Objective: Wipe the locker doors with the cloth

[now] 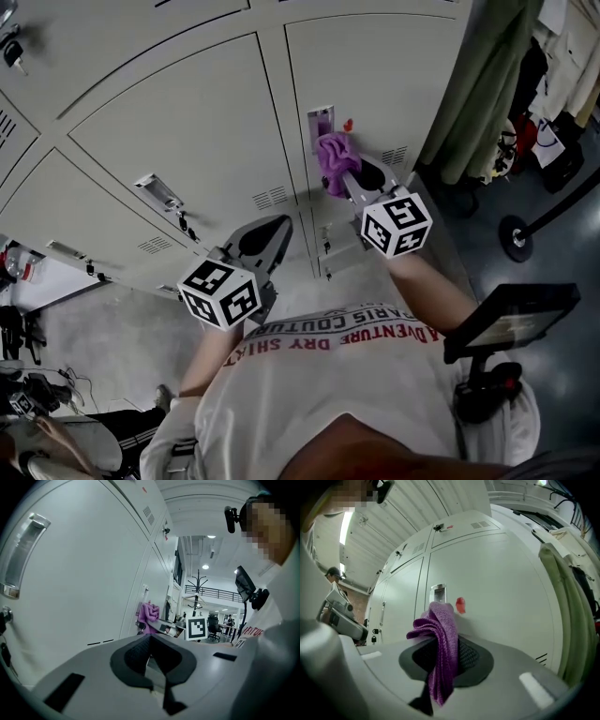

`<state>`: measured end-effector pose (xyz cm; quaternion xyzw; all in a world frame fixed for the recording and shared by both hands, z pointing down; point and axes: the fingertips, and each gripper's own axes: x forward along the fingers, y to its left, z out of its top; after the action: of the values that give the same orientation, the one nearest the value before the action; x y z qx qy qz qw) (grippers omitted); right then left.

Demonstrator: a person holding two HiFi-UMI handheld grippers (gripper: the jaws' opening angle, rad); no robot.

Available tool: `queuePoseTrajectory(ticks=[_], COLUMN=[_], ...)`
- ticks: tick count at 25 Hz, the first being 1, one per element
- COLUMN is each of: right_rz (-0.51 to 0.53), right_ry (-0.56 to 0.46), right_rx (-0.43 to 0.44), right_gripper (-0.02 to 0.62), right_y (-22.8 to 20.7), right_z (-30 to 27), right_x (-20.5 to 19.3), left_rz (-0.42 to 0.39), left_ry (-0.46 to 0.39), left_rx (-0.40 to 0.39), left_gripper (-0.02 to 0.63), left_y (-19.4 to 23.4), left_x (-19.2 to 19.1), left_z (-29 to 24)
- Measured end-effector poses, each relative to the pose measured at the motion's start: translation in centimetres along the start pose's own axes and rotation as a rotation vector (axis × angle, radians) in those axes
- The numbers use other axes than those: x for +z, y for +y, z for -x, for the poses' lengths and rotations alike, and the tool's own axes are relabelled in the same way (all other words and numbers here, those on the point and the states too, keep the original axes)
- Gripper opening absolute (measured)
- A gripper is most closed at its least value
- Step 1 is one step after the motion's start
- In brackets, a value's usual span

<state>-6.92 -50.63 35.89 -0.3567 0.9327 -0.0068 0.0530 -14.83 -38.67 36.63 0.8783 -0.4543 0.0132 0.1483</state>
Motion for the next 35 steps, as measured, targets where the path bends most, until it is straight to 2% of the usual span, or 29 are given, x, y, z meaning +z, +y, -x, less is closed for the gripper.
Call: queuePoseTrajectory(ticks=[10,18,24,32,35], right_rz=[0.038,0.072,0.029,0.050,-0.010], right_ry=[0.002,-0.018,-0.032,-0.028,-0.031], right_rx=[-0.027,-0.095,-0.220,-0.431,-0.506], right_gripper=[0.054,0.054,0.054,0.054,0.052], right_y=[-0.8,-3.8,-9.3,-17.2,-20.0], right_z=[-0.8,0.4,2.6,5.9,7.2], right_x=[-0.4,0.3,0.5,0.5,0.1], left_rz=[0.002,-0.001,-0.006,-0.003,0.000], left_ry=[0.009,0.023,0.035,0.050,0.051], left_rx=[0.003,-0.029,-0.049,-0.065,-0.064], left_gripper=[0.000,0.000,-0.001,0.000,0.000], left_y=[0.5,0.0,-0.3,-0.5,-0.4], left_x=[-0.1,-0.2,-0.4,-0.8,-0.8], left_z=[-0.4,-1.5,-2.3,-3.0,-3.0])
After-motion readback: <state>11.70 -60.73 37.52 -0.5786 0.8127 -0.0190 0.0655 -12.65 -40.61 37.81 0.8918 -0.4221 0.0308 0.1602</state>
